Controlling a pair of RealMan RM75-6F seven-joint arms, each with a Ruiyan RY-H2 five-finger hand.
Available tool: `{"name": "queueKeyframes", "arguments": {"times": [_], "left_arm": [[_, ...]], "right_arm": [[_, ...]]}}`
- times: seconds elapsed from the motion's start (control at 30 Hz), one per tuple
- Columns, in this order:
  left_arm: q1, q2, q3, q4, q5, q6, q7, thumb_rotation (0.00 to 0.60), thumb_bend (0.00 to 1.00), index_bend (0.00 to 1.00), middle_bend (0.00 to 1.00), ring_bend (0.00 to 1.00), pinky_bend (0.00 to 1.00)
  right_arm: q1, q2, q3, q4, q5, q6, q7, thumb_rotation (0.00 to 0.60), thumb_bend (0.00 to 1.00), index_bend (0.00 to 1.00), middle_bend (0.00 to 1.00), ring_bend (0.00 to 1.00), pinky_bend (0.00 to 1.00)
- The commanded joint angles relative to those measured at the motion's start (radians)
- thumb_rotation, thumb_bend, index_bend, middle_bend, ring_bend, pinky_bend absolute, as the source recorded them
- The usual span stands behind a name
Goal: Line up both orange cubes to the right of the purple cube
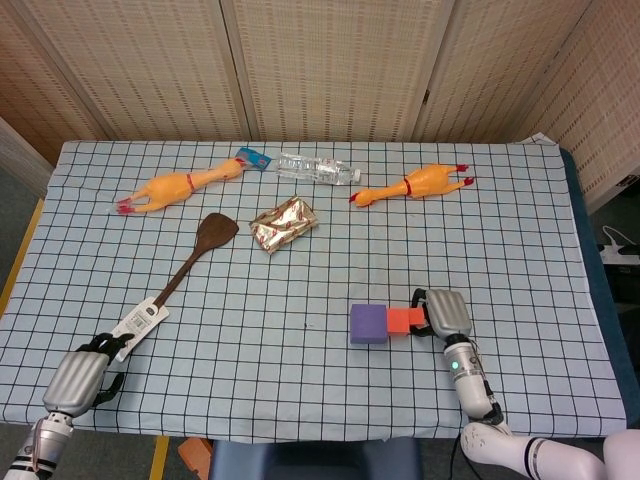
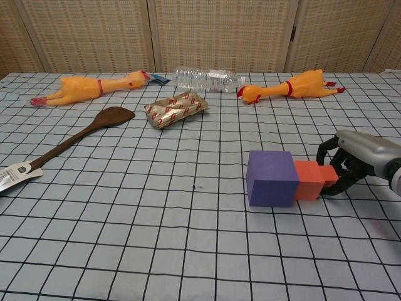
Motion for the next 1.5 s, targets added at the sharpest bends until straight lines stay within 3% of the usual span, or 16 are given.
{"name": "queueKeyframes", "arguments": {"times": [0.03, 0.4, 0.53, 0.63, 0.93, 1.0, 1.13, 1.27, 1.5], "left_arm": [[-0.001, 0.002, 0.000, -0.004, -0.005, -0.004, 0.004, 0.600, 0.45, 0.19, 0.28, 0.16, 0.38], [-0.002, 0.005, 0.003, -0.011, -0.005, -0.007, 0.008, 0.600, 0.45, 0.19, 0.28, 0.16, 0.38], [-0.002, 0.005, 0.003, -0.012, -0.006, -0.007, 0.009, 0.600, 0.45, 0.19, 0.28, 0.16, 0.38], [-0.001, 0.005, 0.003, -0.012, -0.005, -0.005, 0.010, 0.600, 0.45, 0.19, 0.28, 0.16, 0.38], [-0.002, 0.004, 0.005, -0.014, -0.003, -0.007, 0.014, 0.600, 0.45, 0.19, 0.28, 0.17, 0.38], [-0.002, 0.004, 0.006, -0.013, -0.005, -0.009, 0.014, 0.600, 0.46, 0.19, 0.28, 0.17, 0.38], [-0.003, 0.003, 0.005, -0.014, -0.009, -0.011, 0.015, 0.600, 0.45, 0.19, 0.28, 0.17, 0.38], [-0.003, 0.004, 0.006, -0.016, -0.007, -0.010, 0.015, 0.600, 0.46, 0.19, 0.28, 0.17, 0.38], [-0.004, 0.003, 0.007, -0.015, -0.005, -0.012, 0.014, 0.600, 0.45, 0.19, 0.28, 0.17, 0.38]], "right_arm": [[0.000, -0.001, 0.000, 0.000, 0.001, 0.000, 0.000, 0.600, 0.06, 0.67, 0.86, 0.96, 1.00], [-0.004, 0.016, 0.000, -0.019, 0.001, 0.004, 0.002, 0.600, 0.07, 0.65, 0.86, 0.96, 1.00], [-0.004, 0.048, -0.006, -0.047, 0.006, -0.020, 0.005, 0.600, 0.06, 0.43, 0.86, 0.96, 1.00], [-0.006, 0.069, -0.011, -0.065, 0.003, -0.027, 0.011, 0.600, 0.06, 0.32, 0.86, 0.96, 1.00], [-0.008, 0.091, -0.015, -0.074, 0.003, -0.037, 0.032, 0.600, 0.06, 0.22, 0.86, 0.96, 1.00], [-0.010, 0.106, -0.018, -0.089, 0.002, -0.038, 0.035, 0.600, 0.06, 0.22, 0.86, 0.96, 1.00], [-0.025, 0.162, -0.024, -0.167, 0.002, -0.022, 0.032, 0.600, 0.06, 0.39, 0.86, 0.96, 1.00], [-0.042, 0.201, -0.031, -0.239, 0.002, 0.029, 0.000, 0.600, 0.09, 0.42, 0.86, 0.96, 1.00], [-0.035, 0.224, -0.037, -0.275, 0.058, 0.030, -0.050, 0.600, 0.29, 0.41, 0.86, 0.96, 1.00]]}}
